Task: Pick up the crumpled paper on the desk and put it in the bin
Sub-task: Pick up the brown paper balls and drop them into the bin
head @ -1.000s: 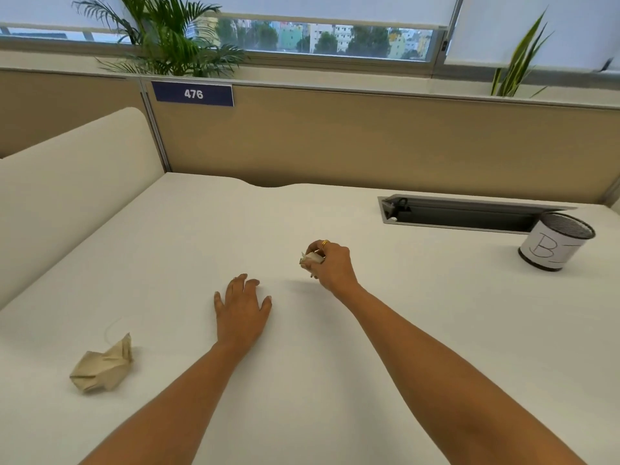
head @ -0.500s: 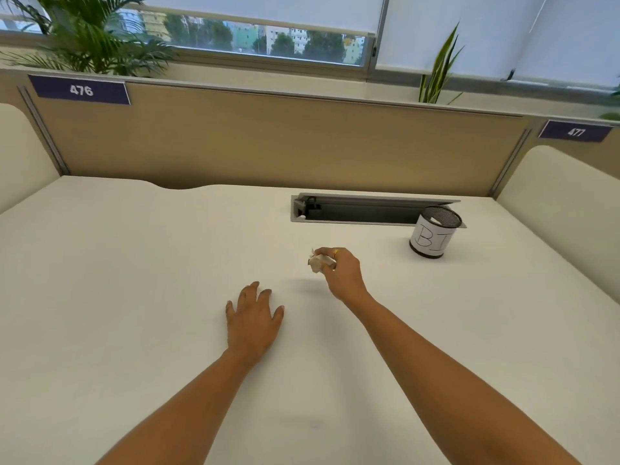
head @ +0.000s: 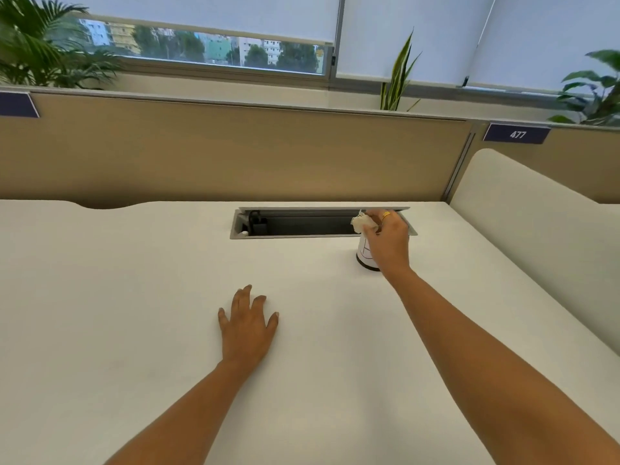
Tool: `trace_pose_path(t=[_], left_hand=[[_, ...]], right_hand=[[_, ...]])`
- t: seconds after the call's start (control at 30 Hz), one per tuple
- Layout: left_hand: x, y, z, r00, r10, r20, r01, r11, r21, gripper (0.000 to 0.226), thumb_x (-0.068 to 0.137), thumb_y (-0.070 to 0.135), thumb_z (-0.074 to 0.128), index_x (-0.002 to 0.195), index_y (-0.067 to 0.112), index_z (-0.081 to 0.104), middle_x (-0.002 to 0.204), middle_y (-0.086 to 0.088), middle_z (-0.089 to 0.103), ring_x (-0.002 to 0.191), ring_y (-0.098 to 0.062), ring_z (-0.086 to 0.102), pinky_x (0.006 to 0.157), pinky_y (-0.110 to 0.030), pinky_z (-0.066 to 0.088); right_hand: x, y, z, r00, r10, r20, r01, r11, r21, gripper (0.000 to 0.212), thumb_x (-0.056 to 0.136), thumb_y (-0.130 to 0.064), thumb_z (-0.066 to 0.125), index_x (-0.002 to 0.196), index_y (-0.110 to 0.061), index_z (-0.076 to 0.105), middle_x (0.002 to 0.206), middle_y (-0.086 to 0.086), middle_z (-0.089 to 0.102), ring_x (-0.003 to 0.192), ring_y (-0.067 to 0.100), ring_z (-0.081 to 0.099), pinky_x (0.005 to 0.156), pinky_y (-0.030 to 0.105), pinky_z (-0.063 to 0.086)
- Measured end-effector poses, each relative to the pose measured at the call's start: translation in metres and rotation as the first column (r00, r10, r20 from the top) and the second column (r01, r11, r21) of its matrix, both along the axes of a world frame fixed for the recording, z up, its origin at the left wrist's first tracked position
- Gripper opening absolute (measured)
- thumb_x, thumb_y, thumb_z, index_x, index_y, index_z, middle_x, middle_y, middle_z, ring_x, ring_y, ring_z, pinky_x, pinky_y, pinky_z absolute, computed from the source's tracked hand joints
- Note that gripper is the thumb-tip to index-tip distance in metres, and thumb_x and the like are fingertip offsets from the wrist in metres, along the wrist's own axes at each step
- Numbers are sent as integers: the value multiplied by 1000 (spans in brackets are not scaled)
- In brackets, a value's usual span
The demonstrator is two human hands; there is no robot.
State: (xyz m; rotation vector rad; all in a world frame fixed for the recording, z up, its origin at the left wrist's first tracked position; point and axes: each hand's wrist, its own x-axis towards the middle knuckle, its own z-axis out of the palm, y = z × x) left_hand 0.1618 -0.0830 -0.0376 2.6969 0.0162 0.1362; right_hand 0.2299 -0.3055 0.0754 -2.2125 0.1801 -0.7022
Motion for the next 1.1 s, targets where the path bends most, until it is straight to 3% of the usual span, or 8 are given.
trace_pose_path(t=[0.2,0.37,0.6,0.77,0.87,0.97,1.1], left_hand=[[14,-7,-11,999,22,25,-22,1000,8,48,93,43,35,134,18,39,151,-6,28,142,-20,20,115,-52,10],[14,-7,-19,993,46,106,-52,997,50,82,71,57,5,128,17,48,142,-7,44,136,-22,35,113,-53,19],[16,-7,-22,995,64,75,-73,990,124,63,85,53,17,111,15,61,120,-10,63,116,-27,59,96,-58,41],[17,-8,-25,992,76,104,-87,990,108,65,78,51,19,116,16,58,127,-9,58,123,-27,52,104,-57,33],[17,-7,-26,990,72,118,-84,992,97,72,76,54,14,121,16,55,133,-9,53,129,-26,46,108,-55,28],[17,-7,-26,991,75,115,-85,993,84,78,72,57,8,125,18,50,139,-6,47,134,-23,39,112,-52,22],[17,-6,-26,990,74,120,-83,994,67,78,72,57,8,126,18,50,140,-6,46,134,-23,38,113,-52,20]], right_hand=[[23,-41,4,990,-138,-41,135,988,-73,23,86,-3,59,108,-3,61,111,16,65,103,28,59,80,24,39],[40,-50,-4,973,-169,-158,142,975,-174,20,87,-1,56,105,-1,63,108,20,65,99,32,60,72,24,37],[59,-47,-2,922,-240,-303,77,883,-464,19,87,-2,57,104,1,65,108,21,66,101,33,61,83,35,50],[63,-39,-2,920,-237,-311,71,884,-463,20,93,-8,49,103,3,62,111,22,64,104,36,60,84,35,49],[58,-35,-4,932,-201,-303,31,874,-485,24,94,-8,42,102,4,62,108,21,63,101,35,59,74,32,45],[50,-32,-8,946,-134,-294,-33,864,-502,25,95,-4,39,98,4,62,103,20,64,99,36,59,79,35,47],[48,-26,-16,948,-128,-291,-24,883,-469,29,94,-13,38,76,-1,56,79,16,58,76,29,53,78,33,49]])
